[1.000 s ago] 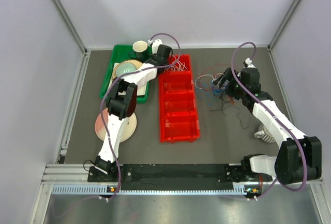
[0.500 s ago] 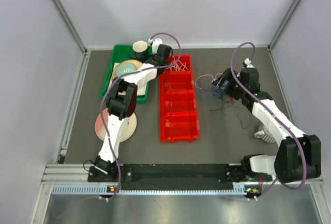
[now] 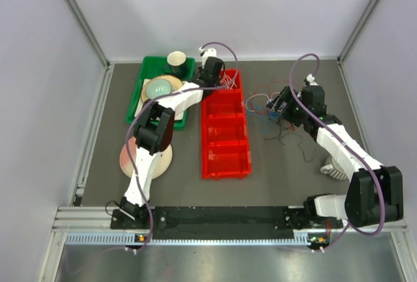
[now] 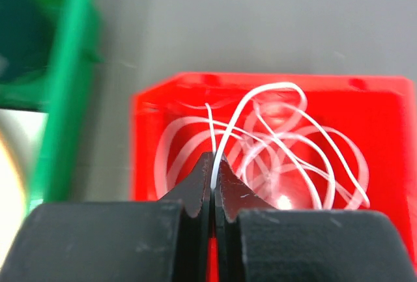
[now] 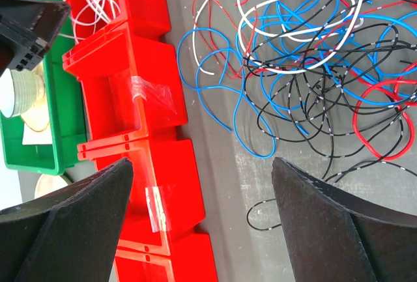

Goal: Untangle the cables

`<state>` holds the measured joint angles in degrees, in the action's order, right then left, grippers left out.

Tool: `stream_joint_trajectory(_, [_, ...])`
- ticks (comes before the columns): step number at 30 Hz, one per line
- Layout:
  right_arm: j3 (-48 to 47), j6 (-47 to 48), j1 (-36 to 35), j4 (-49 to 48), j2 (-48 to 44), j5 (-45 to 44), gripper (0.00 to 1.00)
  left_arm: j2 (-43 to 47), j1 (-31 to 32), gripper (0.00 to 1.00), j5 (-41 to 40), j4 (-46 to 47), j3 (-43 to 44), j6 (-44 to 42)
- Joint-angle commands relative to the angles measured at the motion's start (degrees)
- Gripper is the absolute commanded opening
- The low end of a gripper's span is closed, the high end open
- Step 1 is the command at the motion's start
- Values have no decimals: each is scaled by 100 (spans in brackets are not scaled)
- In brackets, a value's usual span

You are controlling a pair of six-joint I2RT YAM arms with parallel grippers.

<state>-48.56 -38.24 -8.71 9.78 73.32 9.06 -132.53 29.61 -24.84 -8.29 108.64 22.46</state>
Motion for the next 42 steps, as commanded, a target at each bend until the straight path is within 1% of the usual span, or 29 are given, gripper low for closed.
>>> stream_joint_trajectory(1, [-269,-61,10,-205,-19,34,86,141,89,0,524,320,227,-154])
stream_joint_trajectory(6, [-251,-43,10,-196,-81,43,86,-307,116,0,744,189,578,-233])
stream_joint_trajectory(9, [-233,-34,10,-196,-116,43,86,-458,133,0,639,4,755,-356])
stream_joint_trajectory(13, [-242,-17,10,-196,-142,43,86,-432,168,0,489,-137,720,-435])
stream_joint_trajectory(14, [-260,-17,10,-196,-134,52,86,-432,177,9,463,-155,711,-461])
stream_joint_trajectory(15, [-268,-26,18,-196,-125,69,86,-406,186,16,436,-181,694,-479])
stream_joint_trajectory(16, [-286,-26,10,-196,-125,78,86,-388,186,20,401,-233,694,-488])
stream_joint_trajectory(17, [-295,-34,10,-196,-125,96,86,-370,186,32,384,-243,676,-479])
stream_joint_trajectory(21, [-304,-35,1,-196,-142,131,86,-38,230,36,314,-190,553,-532])
stream_joint_trajectory(23, [-295,-35,-17,-205,-151,140,86,121,370,39,165,-59,536,-689])
stream_joint_trajectory(25, [-295,-43,-25,-196,-160,140,86,341,528,46,6,47,535,-908])
stream_joint_trajectory(26, [-295,-61,-34,-196,-169,140,86,394,581,51,-73,108,535,-997])
stream_joint_trajectory(27, [-286,-70,-43,-196,-204,140,86,499,616,59,-152,187,544,-1067])
stream_joint_trajectory(28, [-277,-70,-43,-196,-230,140,86,544,660,78,-179,205,553,-1146])
stream_joint_trajectory(29, [-269,-61,-52,-196,-256,131,86,579,669,89,-170,232,562,-1182])
stream_joint_trajectory(30, [-260,-61,-52,-187,-292,122,86,640,678,95,-127,241,562,-1217])
stream_joint_trajectory(31, [-242,-61,-52,-187,-318,114,86,649,678,99,-126,241,562,-1235])
stream_joint_trajectory(38, [-154,-43,-52,-161,-441,-18,86,904,669,99,-240,170,474,-1217])
stream_joint_trajectory(42, [-242,114,-52,6,-476,-272,87,1289,652,99,-48,188,299,-1025])
